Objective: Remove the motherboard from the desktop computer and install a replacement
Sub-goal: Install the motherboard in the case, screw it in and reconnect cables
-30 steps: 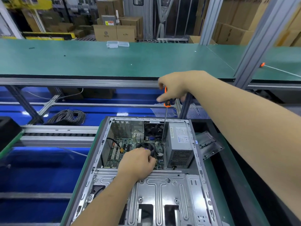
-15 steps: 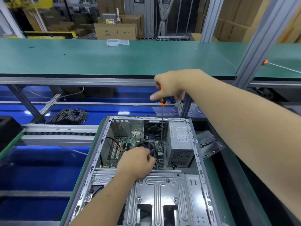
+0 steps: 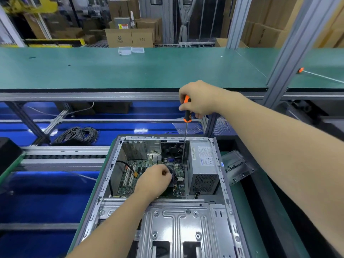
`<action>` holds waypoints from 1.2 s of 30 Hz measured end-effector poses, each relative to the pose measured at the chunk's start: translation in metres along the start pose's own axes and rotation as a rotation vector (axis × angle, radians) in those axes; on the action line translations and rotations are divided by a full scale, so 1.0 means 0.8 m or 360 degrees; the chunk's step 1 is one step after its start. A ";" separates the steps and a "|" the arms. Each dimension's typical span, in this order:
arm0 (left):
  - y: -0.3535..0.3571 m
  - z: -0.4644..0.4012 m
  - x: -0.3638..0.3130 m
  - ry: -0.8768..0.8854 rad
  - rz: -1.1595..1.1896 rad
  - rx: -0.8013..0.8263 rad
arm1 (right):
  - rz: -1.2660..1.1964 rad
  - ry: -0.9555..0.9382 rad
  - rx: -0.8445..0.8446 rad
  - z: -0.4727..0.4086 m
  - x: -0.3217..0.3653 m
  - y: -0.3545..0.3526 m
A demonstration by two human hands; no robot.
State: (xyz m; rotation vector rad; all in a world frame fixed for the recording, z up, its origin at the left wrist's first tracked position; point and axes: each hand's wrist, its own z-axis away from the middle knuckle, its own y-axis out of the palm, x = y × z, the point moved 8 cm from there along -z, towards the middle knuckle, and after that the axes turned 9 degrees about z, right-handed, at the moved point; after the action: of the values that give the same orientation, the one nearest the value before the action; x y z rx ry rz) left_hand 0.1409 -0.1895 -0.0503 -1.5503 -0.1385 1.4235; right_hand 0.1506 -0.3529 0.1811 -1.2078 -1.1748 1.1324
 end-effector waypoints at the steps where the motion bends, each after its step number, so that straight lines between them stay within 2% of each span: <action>1: -0.001 -0.004 0.000 -0.0049 0.0126 -0.0074 | -0.0003 0.0004 -0.0022 0.000 -0.005 -0.005; 7: 0.001 -0.005 0.014 -0.0147 0.0216 -0.0233 | -0.0014 -0.0006 -0.0158 0.009 -0.015 -0.049; 10: -0.001 -0.009 0.021 -0.0218 0.0523 -0.0238 | -0.0115 0.0030 -0.0205 0.021 -0.010 -0.074; 14: -0.009 -0.011 0.040 -0.0416 0.1061 -0.0428 | -0.0249 0.0080 -0.0287 0.040 0.008 -0.104; 19: 0.001 -0.009 0.055 -0.0755 0.1606 -0.0264 | -0.0458 0.0114 -0.0368 0.050 0.031 -0.123; 22: 0.011 -0.008 0.051 -0.0811 0.1828 -0.0086 | -0.0464 0.0121 -0.0376 0.048 0.045 -0.121; 24: 0.012 -0.005 0.052 -0.0828 0.1970 -0.0098 | -0.0449 0.0136 -0.0381 0.047 0.048 -0.120; 26: 0.004 -0.001 0.058 -0.0887 0.2059 -0.0224 | -0.0446 0.0172 -0.0445 0.047 0.043 -0.130; 30: -0.017 0.004 0.071 -0.0966 0.2061 -0.0443 | -0.0535 0.0232 -0.0614 0.043 0.031 -0.148; 32: -0.039 0.005 0.069 -0.0903 0.2041 -0.0518 | -0.0544 0.0215 -0.0622 0.033 0.040 -0.131; 34: -0.084 0.008 0.068 -0.0661 0.1615 -0.0641 | -0.0554 0.0202 -0.0602 0.020 0.054 -0.100; 36: -0.136 0.016 0.057 -0.0249 0.0744 -0.0721 | -0.0547 0.0196 -0.0573 0.008 0.067 -0.065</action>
State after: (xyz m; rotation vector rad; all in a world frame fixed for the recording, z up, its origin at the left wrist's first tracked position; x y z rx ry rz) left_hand 0.1994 -0.0975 -0.0035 -1.9204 -0.2132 1.9840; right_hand 0.1482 -0.3009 0.2356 -1.2602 -1.4646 0.5976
